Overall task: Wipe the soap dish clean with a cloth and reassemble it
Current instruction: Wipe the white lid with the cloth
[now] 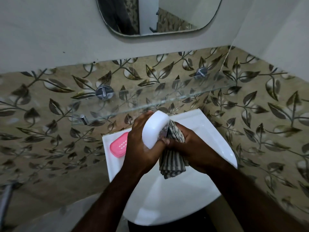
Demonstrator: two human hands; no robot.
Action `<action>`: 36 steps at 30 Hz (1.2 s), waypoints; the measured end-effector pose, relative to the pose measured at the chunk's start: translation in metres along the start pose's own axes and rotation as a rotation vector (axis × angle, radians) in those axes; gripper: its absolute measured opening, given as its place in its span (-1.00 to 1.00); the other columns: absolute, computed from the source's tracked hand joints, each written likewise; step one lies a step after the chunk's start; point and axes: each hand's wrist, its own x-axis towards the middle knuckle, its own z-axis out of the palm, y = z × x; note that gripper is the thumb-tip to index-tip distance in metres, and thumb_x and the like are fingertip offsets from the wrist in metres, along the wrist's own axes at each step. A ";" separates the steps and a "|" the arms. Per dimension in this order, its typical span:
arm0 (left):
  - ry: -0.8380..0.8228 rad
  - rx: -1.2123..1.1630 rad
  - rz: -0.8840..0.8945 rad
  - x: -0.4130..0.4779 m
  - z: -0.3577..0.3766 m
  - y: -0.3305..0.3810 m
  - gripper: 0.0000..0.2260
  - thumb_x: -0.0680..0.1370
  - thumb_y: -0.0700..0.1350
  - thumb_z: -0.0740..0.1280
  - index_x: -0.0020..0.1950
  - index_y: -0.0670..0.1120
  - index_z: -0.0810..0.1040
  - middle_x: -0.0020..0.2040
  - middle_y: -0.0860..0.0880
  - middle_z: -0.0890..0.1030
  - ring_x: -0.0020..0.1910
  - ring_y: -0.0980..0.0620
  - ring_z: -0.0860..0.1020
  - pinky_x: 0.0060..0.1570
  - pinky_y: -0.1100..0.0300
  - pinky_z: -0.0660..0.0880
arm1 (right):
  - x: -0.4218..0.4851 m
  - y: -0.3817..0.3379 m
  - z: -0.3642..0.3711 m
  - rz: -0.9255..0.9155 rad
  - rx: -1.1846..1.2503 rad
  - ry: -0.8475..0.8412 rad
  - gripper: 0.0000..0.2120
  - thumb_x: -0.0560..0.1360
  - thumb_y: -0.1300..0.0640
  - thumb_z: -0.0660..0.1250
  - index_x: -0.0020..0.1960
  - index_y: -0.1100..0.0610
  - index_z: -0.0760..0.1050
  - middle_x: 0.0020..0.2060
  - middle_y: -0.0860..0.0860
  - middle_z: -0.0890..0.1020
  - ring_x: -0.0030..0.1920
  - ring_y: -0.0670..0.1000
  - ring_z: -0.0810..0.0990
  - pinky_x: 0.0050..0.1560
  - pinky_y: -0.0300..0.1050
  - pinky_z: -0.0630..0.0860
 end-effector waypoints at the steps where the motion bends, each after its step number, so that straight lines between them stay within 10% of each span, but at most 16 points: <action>1: 0.019 -0.073 -0.044 -0.003 0.001 -0.001 -0.51 0.33 0.02 0.41 0.25 0.10 0.48 0.23 -0.11 0.58 0.23 -0.06 0.56 0.22 -0.06 0.50 | 0.001 0.002 -0.001 0.009 0.002 -0.026 -0.57 0.51 0.29 0.33 0.36 0.20 0.40 0.20 0.20 0.59 0.19 0.12 0.58 0.17 -0.02 0.52; 9: -0.217 -0.433 -0.172 0.009 -0.019 0.001 -0.21 0.33 0.03 0.53 0.50 -0.02 0.28 0.36 -0.12 0.53 0.32 -0.16 0.51 0.22 -0.10 0.51 | 0.012 -0.016 -0.019 -0.030 -0.299 -0.062 -0.53 0.45 0.35 0.41 0.32 0.17 0.40 0.17 0.09 0.61 0.18 0.07 0.59 0.18 0.05 0.55; 14: -0.488 0.073 -0.248 0.029 -0.037 0.009 -0.41 0.30 -0.08 0.56 0.30 0.14 0.50 0.09 0.19 0.67 0.07 0.25 0.62 0.03 0.34 0.52 | 0.019 -0.026 -0.026 -0.235 -0.913 0.015 -0.55 0.43 0.25 0.48 0.24 -0.01 0.46 0.08 -0.14 0.54 0.07 -0.20 0.51 -0.01 -0.32 0.47; 18: -0.401 0.189 -0.343 0.021 -0.025 0.002 -0.76 0.38 -0.26 0.49 -0.14 0.09 0.64 -0.30 0.09 0.65 -0.40 0.13 0.52 -0.38 0.25 0.42 | 0.022 -0.023 -0.023 -0.312 -0.977 0.009 -0.54 0.39 0.24 0.47 0.25 0.02 0.51 0.14 -0.09 0.56 0.16 -0.08 0.51 0.15 -0.29 0.41; 24: -0.323 0.335 -0.353 0.016 -0.011 -0.005 -0.91 0.40 -0.25 0.40 -0.12 -0.17 0.57 -0.39 0.00 0.52 -0.51 0.17 0.35 -0.50 0.33 0.27 | 0.010 -0.009 -0.010 -0.361 -0.983 0.421 -0.46 0.31 0.30 0.17 0.24 0.07 0.58 0.15 -0.03 0.62 0.21 -0.03 0.52 0.26 -0.14 0.42; 31: -0.255 0.168 -0.242 0.016 -0.006 0.007 -0.79 0.39 -0.31 0.38 -0.37 -0.05 0.49 -0.50 0.11 0.52 -0.51 0.24 0.42 -0.49 0.36 0.34 | 0.003 0.011 0.014 -0.616 -1.317 0.296 -0.24 0.26 0.38 0.46 0.41 0.10 0.34 0.38 0.12 0.46 0.41 0.09 0.32 0.41 -0.04 0.29; 36: -0.255 0.228 -0.228 0.014 -0.001 0.011 -0.79 0.39 -0.30 0.37 -0.39 -0.15 0.40 -0.52 0.03 0.40 -0.55 0.18 0.30 -0.55 0.36 0.20 | 0.009 0.010 0.017 -0.500 -1.234 0.476 -0.26 0.24 0.52 0.19 0.40 0.19 0.40 0.37 0.13 0.47 0.43 0.11 0.32 0.45 -0.24 0.13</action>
